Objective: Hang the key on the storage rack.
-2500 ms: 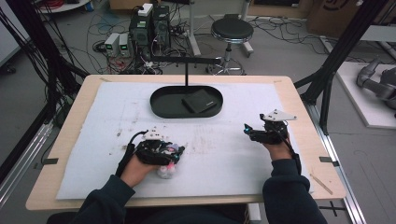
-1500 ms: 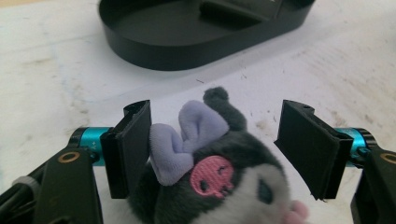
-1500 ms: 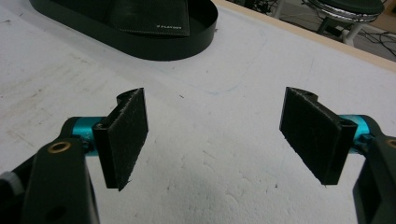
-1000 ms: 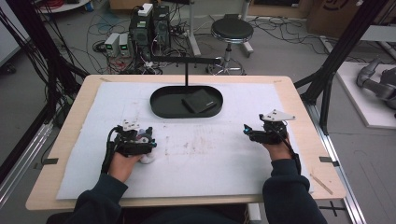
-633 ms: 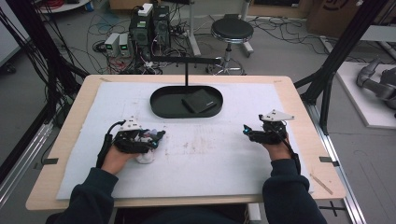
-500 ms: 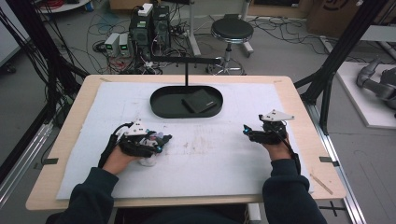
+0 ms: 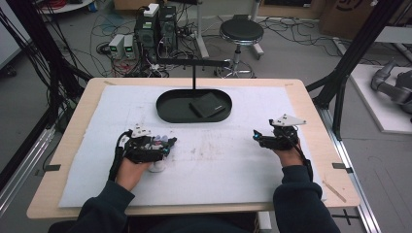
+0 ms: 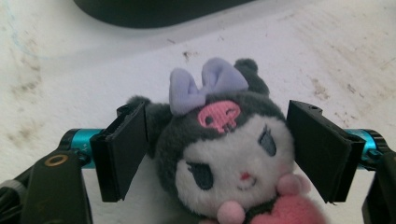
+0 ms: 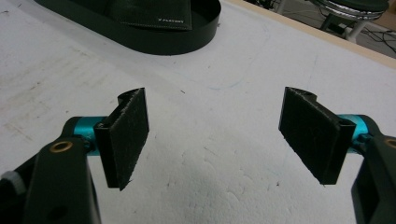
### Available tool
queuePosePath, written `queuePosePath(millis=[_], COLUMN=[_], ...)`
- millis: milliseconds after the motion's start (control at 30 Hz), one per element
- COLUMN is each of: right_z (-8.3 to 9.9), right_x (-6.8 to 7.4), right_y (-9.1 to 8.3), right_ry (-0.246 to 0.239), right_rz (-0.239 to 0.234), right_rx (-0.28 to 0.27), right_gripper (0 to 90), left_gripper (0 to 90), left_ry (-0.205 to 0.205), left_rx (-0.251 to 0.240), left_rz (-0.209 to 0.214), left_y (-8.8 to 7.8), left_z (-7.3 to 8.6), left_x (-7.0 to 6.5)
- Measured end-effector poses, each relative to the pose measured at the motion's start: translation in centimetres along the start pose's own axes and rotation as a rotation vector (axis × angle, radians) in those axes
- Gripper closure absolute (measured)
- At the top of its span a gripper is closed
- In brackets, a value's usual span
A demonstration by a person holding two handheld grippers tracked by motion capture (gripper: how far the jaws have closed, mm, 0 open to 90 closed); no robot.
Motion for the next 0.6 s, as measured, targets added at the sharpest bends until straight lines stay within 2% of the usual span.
queuePosePath(millis=[100,167,233,267,400,500,600], right_z=[0.0,0.0,0.0,0.0,0.0,0.0,-0.1], right_x=[0.1,0.0,0.0,0.0,0.0,0.0,0.0], right_y=[0.0,0.0,0.0,0.0,0.0,0.0,-0.1], right_ry=[0.002,0.002,0.005,0.003,0.005,0.001,0.007], right_rz=[-0.001,-0.001,0.0,-0.001,-0.001,-0.001,-0.002], right_rx=[0.001,-0.001,-0.002,-0.002,0.0,-0.002,-0.006], right_gripper=[24.6,24.6,24.6,24.6,24.6,24.6,24.6], left_gripper=[19.9,20.0,25.4,27.8,32.1,33.0,33.5], left_ry=[0.004,0.022,0.032,0.049,0.094,0.091,0.088], left_rx=[0.056,0.081,0.088,0.092,0.047,-0.009,-0.065], left_rz=[0.001,0.017,0.043,0.054,0.105,0.147,0.167], left_y=[0.7,1.0,1.0,0.9,0.2,-0.5,-1.4], left_z=[0.8,1.2,1.0,0.8,-0.2,-1.2,-2.3], left_x=[-0.2,-0.2,-0.1,0.0,0.3,0.7,1.5])
Point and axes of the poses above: each handheld gripper's, and its own axes: y roughly forward along the jaws, z roughly out of its underside, x roughly to its left, the point moved 6 cm from there along y, roughly forward along the jaws, and after that the axes turned 5 degrees about -z, right-handed, at the moved point
